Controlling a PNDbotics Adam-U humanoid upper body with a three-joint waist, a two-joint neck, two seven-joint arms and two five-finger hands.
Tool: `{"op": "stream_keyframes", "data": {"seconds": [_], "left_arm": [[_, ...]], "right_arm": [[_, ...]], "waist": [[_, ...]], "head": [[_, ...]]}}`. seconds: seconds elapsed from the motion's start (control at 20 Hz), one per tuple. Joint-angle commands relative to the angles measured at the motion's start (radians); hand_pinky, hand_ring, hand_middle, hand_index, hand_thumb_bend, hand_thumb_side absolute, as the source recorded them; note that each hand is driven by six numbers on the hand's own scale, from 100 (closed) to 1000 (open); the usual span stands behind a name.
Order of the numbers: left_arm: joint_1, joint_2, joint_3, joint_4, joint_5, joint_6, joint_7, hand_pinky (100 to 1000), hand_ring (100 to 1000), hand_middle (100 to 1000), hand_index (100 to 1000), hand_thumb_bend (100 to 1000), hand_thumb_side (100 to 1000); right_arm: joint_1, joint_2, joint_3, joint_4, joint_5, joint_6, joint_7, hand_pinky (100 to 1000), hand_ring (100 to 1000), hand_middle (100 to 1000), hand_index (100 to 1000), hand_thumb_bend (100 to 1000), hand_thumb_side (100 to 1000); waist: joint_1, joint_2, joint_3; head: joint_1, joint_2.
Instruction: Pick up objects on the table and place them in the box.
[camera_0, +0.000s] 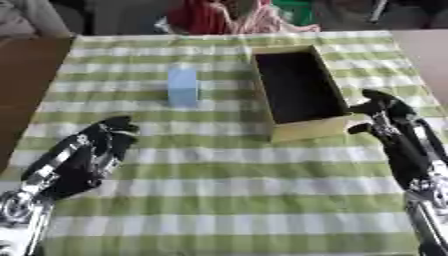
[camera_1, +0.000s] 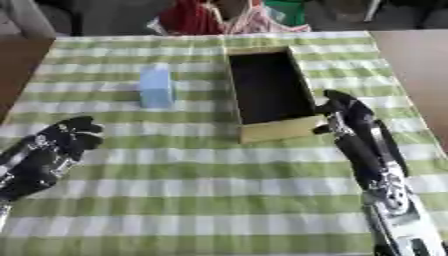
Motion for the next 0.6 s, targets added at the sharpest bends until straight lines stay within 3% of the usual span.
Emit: {"op": "stream_keyframes", "data": {"seconds": [0.05, 0.2, 0.25, 0.35, 0.6], "left_arm": [[-0.013, 0.017, 0.015, -0.031, -0.026, -0.036, 0.009, 840, 816, 824, 948, 239, 515], [-0.016, 0.031, 0.022, -0.041, -0.072, -0.082, 0.028, 837, 817, 829, 949, 418, 561], [-0.018, 0.040, 0.024, -0.043, -0.088, -0.097, 0.036, 837, 821, 835, 951, 519, 630], [-0.023, 0.058, 0.025, -0.047, -0.121, -0.128, 0.049, 845, 832, 845, 955, 552, 700], [-0.035, 0.092, 0.020, -0.056, -0.200, -0.204, 0.052, 901, 884, 908, 983, 526, 751]], "right_arm": [[-0.005, -0.008, -0.001, -0.023, -0.004, -0.003, -0.002, 569, 787, 601, 832, 100, 563], [-0.005, -0.009, -0.001, -0.023, -0.004, -0.003, -0.002, 569, 787, 601, 833, 100, 563], [-0.004, -0.009, -0.001, -0.023, -0.004, -0.003, -0.002, 569, 787, 601, 833, 100, 563], [-0.004, -0.009, -0.001, -0.023, -0.003, -0.003, -0.002, 569, 787, 601, 833, 100, 563], [-0.004, -0.009, 0.000, -0.022, -0.002, -0.001, 0.000, 570, 787, 602, 833, 100, 565]], "waist": [[0.000, -0.011, 0.001], [0.000, -0.011, 0.000], [0.000, -0.011, 0.000], [0.001, -0.012, -0.001], [0.003, -0.013, -0.003]], "head": [[-0.001, -0.007], [-0.001, -0.007], [-0.001, -0.007], [0.001, -0.006], [0.001, -0.006]]}}
